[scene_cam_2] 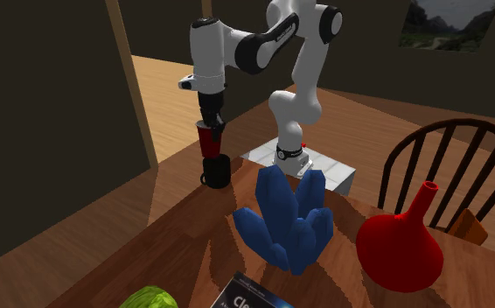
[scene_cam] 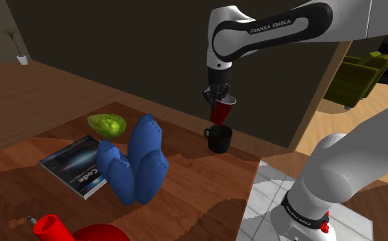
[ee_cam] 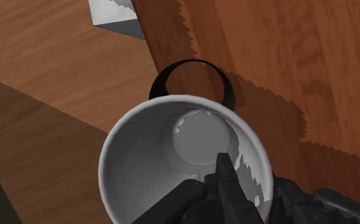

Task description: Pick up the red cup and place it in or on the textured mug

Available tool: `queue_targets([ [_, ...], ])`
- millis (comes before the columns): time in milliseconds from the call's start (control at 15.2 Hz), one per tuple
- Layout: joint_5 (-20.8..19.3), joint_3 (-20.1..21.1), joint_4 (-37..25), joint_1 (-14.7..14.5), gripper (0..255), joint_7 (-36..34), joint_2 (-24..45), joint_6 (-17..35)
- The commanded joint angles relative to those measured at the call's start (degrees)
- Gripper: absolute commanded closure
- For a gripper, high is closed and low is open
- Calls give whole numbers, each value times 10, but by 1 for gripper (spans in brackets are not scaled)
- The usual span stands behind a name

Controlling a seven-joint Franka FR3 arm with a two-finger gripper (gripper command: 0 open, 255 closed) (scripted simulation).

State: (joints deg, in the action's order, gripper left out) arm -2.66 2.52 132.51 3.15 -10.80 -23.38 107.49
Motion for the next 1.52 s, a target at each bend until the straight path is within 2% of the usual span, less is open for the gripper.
queue_targets([
  [0, 0, 0, 11, 0, 255, -1, 5, 16],
  [396, -2, 1, 48, 0, 255, -4, 16, 65],
  [924, -2, 1, 48, 0, 255, -4, 16, 65],
  [990, -2, 1, 48, 0, 0, -4, 16, 65],
  [1320, -2, 1, 48, 0, 0, -4, 16, 65],
  [1452, 0, 2, 17, -1, 0, -4, 8, 25],
])
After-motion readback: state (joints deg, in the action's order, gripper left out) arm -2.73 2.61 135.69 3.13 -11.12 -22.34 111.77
